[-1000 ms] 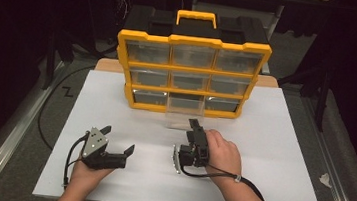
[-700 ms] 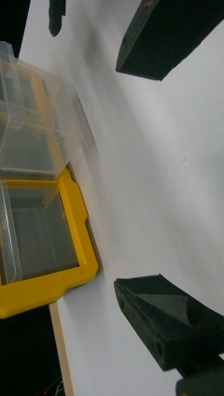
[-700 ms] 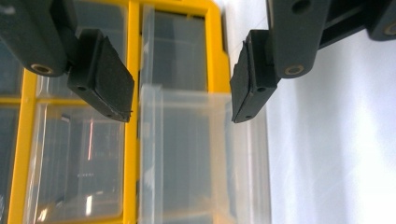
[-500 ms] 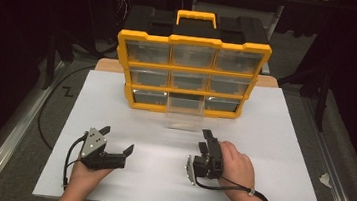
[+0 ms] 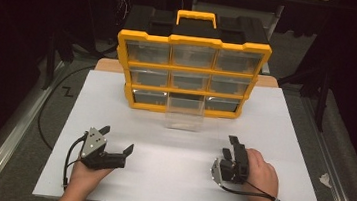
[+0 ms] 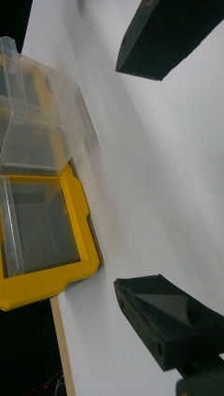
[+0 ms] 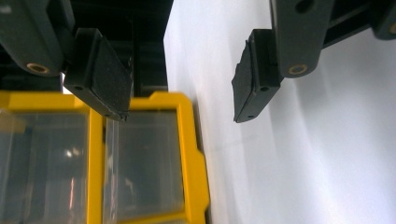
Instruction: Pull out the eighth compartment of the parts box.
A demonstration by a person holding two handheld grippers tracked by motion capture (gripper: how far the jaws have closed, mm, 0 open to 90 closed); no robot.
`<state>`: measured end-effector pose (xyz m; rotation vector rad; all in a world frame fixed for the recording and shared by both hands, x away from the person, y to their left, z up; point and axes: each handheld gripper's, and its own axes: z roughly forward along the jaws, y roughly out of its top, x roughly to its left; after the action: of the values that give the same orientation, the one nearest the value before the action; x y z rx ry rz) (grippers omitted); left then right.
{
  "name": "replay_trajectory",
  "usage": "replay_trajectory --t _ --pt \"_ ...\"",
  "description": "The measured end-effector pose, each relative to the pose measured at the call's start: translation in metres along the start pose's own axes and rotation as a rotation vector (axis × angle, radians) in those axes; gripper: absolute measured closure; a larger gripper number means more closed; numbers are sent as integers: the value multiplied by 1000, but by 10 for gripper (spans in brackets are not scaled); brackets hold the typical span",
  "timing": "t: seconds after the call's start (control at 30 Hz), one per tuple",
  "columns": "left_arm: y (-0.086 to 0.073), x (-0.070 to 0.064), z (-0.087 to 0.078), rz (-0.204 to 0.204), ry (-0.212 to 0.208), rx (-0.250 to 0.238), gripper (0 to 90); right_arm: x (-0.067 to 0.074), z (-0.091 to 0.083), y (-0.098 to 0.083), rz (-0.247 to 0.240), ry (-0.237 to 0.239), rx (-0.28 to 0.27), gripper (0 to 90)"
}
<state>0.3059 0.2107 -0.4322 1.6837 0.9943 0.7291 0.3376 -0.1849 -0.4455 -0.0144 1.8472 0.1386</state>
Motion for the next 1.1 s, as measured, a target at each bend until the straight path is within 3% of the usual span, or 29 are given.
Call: replay_trajectory --t 0.13,0.33,0.47,0.67,1.0,1.1 --pt "0 -1 1 4 -5 1 9 -3 0 0 21 -7 18 389" --pt "0 -1 1 3 -9 3 9 -2 -1 5 -16 29 -16 361" --pt "0 0 0 6 -10 3 9 0 -1 7 -29 27 -13 343" --pt "-1 0 1 7 -9 7 9 3 1 6 -44 57 15 254" --pt "-1 -1 1 8 -9 11 9 1 0 3 -25 18 21 6" --pt "-1 -1 1 8 -9 12 9 -2 0 4 -24 -4 11 6"
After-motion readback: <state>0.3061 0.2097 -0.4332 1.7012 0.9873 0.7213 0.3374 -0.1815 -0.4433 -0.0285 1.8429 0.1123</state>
